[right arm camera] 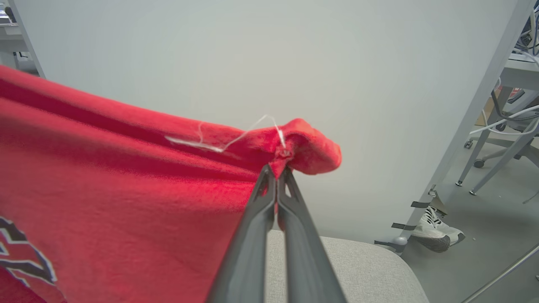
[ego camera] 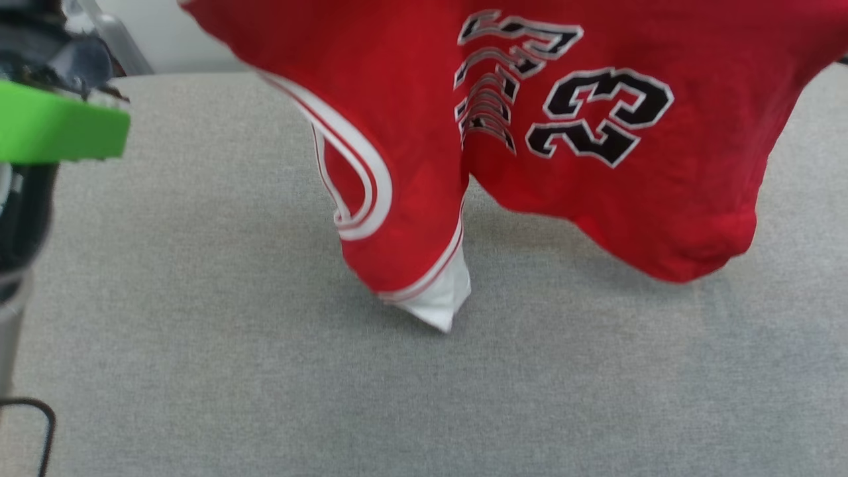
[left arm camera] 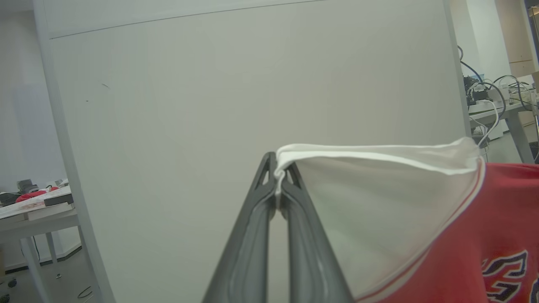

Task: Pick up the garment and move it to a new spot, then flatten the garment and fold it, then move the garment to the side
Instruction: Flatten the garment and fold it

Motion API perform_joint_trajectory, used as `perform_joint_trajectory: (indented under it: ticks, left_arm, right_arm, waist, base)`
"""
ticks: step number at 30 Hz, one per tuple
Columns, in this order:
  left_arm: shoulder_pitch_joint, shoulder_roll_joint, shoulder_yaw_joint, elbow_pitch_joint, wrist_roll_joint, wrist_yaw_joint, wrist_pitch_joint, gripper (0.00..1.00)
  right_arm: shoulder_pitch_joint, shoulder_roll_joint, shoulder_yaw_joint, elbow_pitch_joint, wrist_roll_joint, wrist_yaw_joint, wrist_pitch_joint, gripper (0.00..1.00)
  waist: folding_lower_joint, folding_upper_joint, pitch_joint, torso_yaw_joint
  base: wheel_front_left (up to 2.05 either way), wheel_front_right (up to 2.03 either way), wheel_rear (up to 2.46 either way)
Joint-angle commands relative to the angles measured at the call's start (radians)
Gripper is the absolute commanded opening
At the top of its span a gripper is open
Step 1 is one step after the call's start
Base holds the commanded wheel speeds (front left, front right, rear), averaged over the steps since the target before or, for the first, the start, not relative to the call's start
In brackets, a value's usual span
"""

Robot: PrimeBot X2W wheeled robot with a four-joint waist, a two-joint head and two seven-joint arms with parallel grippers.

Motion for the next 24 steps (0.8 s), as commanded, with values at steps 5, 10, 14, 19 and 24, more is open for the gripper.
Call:
perform_joint_trajectory:
  ticks: [5,10,14,19,24]
  left_arm:
    - [-0.268,0.036,-0.027,0.172,0.007,-0.085,0.026,0.0]
    - [-0.465,0.027,-0.053,0.328,0.04,-0.137,0.004,0.0]
    - [-0.657,0.016,-0.081,0.489,0.095,-0.17,-0.043,0.0]
    - [-0.899,-0.012,-0.1,0.743,0.169,-0.183,-0.161,0.0]
    - [-1.101,-0.048,-0.119,0.952,0.238,-0.18,-0.32,0.0]
  right_arm:
    - [-0.23,-0.047,0.054,0.12,-0.051,-0.002,-0.034,0.0]
    - [-0.439,-0.036,0.114,0.253,-0.103,-0.002,-0.067,0.0]
    - [-0.615,-0.032,0.169,0.387,-0.155,-0.002,-0.119,0.0]
    - [-0.837,0.019,0.209,0.596,-0.236,-0.002,-0.236,0.0]
    - [-1.002,0.082,0.207,0.775,-0.325,-0.002,-0.372,0.0]
  waist:
    - [0.0,0.0,0.209,-0.001]
    - [0.0,0.0,0.307,-0.007]
    - [0.0,0.0,0.38,-0.009]
    - [0.0,0.0,0.448,-0.014]
    - [0.0,0.0,0.496,-0.015]
  base:
    - [0.0,0.0,0.0]
    - [0.0,0.0,0.0]
    - [0.0,0.0,0.0]
    - [0.0,0.0,0.0]
    - [0.0,0.0,0.0]
